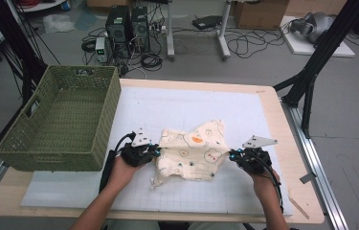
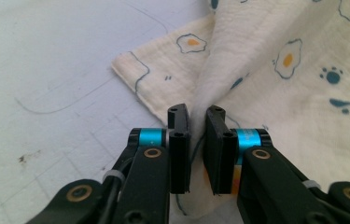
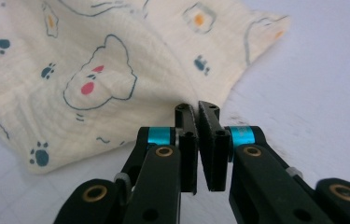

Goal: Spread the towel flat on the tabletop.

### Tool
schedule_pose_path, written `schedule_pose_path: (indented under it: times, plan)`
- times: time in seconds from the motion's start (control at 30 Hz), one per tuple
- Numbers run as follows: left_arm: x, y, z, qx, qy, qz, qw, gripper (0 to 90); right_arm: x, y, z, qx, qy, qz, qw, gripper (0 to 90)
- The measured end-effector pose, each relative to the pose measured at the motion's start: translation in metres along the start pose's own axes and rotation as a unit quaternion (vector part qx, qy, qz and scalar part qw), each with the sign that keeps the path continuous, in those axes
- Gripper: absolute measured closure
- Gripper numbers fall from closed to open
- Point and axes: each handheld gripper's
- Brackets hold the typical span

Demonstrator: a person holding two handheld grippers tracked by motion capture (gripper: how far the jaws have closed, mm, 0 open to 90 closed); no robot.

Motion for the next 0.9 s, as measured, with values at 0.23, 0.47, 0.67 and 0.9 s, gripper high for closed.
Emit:
schedule_pose_path:
  times: [0.23, 0.47, 0.67, 0.9]
  plan:
    - [-0.009, -0.003, -0.002, -0.031, 0.028, -0.03, 0.9987, 44.5, -0.004, 0.003, 0.001, 0.016, 0.007, 0.033, 0.9993, 74.8]
    - [-0.014, -0.012, 0.002, -0.052, 0.038, -0.052, 0.9965, 46.7, -0.021, 0.013, 0.016, 0.042, 0.022, 0.041, 0.998, 70.2]
    - [-0.011, -0.025, -0.006, -0.069, 0.059, -0.068, 0.9935, 53.9, -0.027, 0.018, 0.024, 0.055, 0.028, 0.042, 0.9972, 68.0]
    - [0.013, -0.037, -0.022, -0.085, 0.048, -0.06, 0.9935, 52.0, -0.024, 0.016, 0.021, 0.048, 0.037, 0.038, 0.9975, 64.1]
Point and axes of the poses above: each handheld gripper's, and its own axes: x roughly forward along the jaws, z roughly out of its underside, y roughly to its right, and after that the axes turned 7 degrees about z, right-handed
